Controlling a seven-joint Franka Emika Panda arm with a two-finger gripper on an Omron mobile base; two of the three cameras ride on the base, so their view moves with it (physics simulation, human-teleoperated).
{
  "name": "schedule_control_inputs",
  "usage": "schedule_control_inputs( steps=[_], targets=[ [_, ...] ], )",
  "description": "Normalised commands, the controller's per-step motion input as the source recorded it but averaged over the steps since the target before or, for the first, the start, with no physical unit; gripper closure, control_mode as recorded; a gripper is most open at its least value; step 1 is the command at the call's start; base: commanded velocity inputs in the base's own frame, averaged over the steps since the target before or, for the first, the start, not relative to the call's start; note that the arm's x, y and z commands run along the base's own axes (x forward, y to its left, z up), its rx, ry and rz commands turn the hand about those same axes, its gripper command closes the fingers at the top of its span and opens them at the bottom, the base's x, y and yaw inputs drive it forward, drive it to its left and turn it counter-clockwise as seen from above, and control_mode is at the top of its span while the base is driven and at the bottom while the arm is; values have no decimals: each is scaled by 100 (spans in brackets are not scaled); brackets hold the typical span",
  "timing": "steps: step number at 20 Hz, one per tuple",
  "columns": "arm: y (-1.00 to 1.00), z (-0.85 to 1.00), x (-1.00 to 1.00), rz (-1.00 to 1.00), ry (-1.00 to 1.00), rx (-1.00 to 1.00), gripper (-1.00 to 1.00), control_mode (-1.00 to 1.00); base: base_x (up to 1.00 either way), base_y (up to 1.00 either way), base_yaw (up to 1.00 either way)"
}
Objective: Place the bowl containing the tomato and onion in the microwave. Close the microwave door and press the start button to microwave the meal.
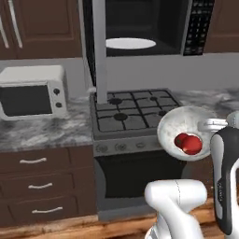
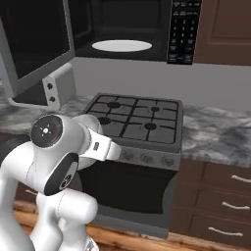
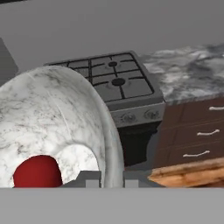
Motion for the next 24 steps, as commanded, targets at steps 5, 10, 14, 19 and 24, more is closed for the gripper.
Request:
schedule_control_inputs(
  steps=[5,10,14,19,24],
  targets=[
    [0,0,0,0,0,0,100,100,42,-48,49],
    [0,0,0,0,0,0,100,100,36,-44,47],
    [0,0,0,0,0,0,100,100,21,-55,41],
    [0,0,0,0,0,0,100,100,17,-64,32],
    [0,0,0,0,0,0,100,100,6,-60,12]
  ],
)
